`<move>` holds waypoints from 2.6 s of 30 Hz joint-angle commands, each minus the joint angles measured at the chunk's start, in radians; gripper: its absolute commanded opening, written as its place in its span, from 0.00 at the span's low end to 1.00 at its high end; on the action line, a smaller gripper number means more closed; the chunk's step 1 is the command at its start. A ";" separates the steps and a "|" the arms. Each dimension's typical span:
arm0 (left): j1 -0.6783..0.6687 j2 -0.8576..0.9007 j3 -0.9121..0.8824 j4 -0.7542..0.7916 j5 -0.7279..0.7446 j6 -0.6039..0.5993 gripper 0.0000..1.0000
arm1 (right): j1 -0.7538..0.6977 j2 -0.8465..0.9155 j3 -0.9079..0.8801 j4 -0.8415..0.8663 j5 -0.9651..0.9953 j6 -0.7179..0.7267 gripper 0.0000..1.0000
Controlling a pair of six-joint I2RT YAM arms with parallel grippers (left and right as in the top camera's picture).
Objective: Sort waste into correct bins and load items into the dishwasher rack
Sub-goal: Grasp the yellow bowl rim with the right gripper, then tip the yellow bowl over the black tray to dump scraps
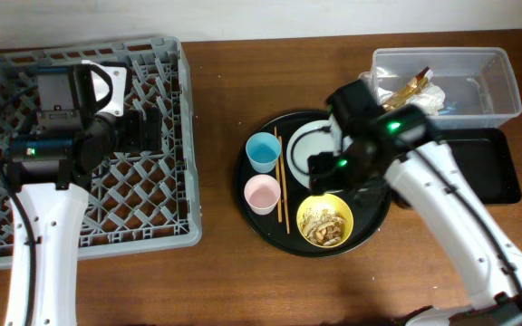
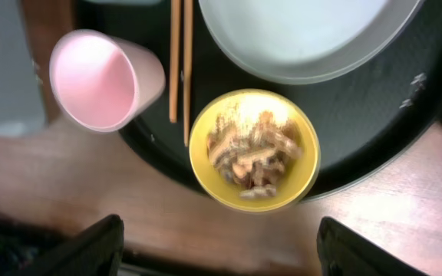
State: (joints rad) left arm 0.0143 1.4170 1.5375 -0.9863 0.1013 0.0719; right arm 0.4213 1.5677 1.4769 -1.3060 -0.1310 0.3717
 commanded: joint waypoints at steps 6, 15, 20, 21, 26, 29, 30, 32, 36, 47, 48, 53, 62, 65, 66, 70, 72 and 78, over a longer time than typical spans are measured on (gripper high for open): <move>0.001 0.007 0.017 -0.003 0.008 0.012 0.99 | 0.145 0.066 -0.312 0.317 0.031 0.135 0.76; 0.002 0.008 0.017 -0.003 0.008 0.012 0.99 | 0.189 0.232 -0.312 0.351 0.061 0.135 0.47; 0.001 0.008 0.017 -0.003 0.008 0.012 0.99 | 0.189 0.233 -0.312 0.351 0.127 0.131 0.10; 0.001 0.008 0.017 -0.003 0.008 0.012 0.99 | 0.189 0.233 -0.312 0.349 0.145 0.131 0.04; 0.001 0.008 0.017 -0.003 0.008 0.012 0.99 | 0.189 0.232 -0.312 0.325 0.142 0.131 0.04; 0.002 0.008 0.017 -0.003 0.008 0.012 0.99 | 0.177 0.203 -0.212 0.206 0.098 0.073 0.04; 0.002 0.008 0.017 -0.003 0.008 0.012 0.99 | 0.177 0.192 -0.185 0.191 0.097 0.061 0.04; 0.002 0.008 0.017 -0.003 0.008 0.012 0.99 | 0.171 0.156 -0.063 0.114 0.098 0.023 0.04; 0.002 0.008 0.017 -0.003 0.008 0.012 0.99 | 0.089 0.105 0.157 -0.021 0.090 -0.063 0.04; 0.002 0.008 0.017 -0.003 0.008 0.012 0.99 | -0.617 0.064 0.102 -0.025 -0.359 -0.619 0.04; 0.002 0.008 0.017 -0.003 0.008 0.012 0.99 | -0.662 0.064 0.077 -0.010 -0.424 -0.658 0.04; 0.002 0.008 0.017 -0.003 0.008 0.012 0.99 | -0.925 0.077 -0.132 0.166 -0.794 -0.821 0.04; 0.002 0.008 0.017 -0.003 0.008 0.012 0.99 | -1.111 0.242 -0.288 0.444 -1.141 -0.892 0.04; 0.002 0.008 0.017 -0.003 0.008 0.012 0.99 | -1.138 0.286 -0.288 0.452 -1.273 -0.892 0.04; 0.002 0.008 0.017 -0.003 0.008 0.012 0.99 | -1.152 0.287 -0.288 0.447 -1.347 -0.891 0.04; 0.002 0.008 0.017 -0.003 0.008 0.012 0.99 | -1.247 0.287 -0.288 0.455 -1.406 -0.823 0.04; 0.002 0.008 0.017 -0.003 0.008 0.012 0.99 | -1.283 0.287 -0.288 0.455 -1.403 -0.803 0.04; 0.002 0.008 0.017 -0.003 0.008 0.012 0.99 | -1.306 0.287 -0.288 0.447 -1.421 -0.646 0.04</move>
State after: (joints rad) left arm 0.0143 1.4170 1.5383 -0.9890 0.1017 0.0719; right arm -0.8814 1.8488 1.1923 -0.8589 -1.5105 -0.3611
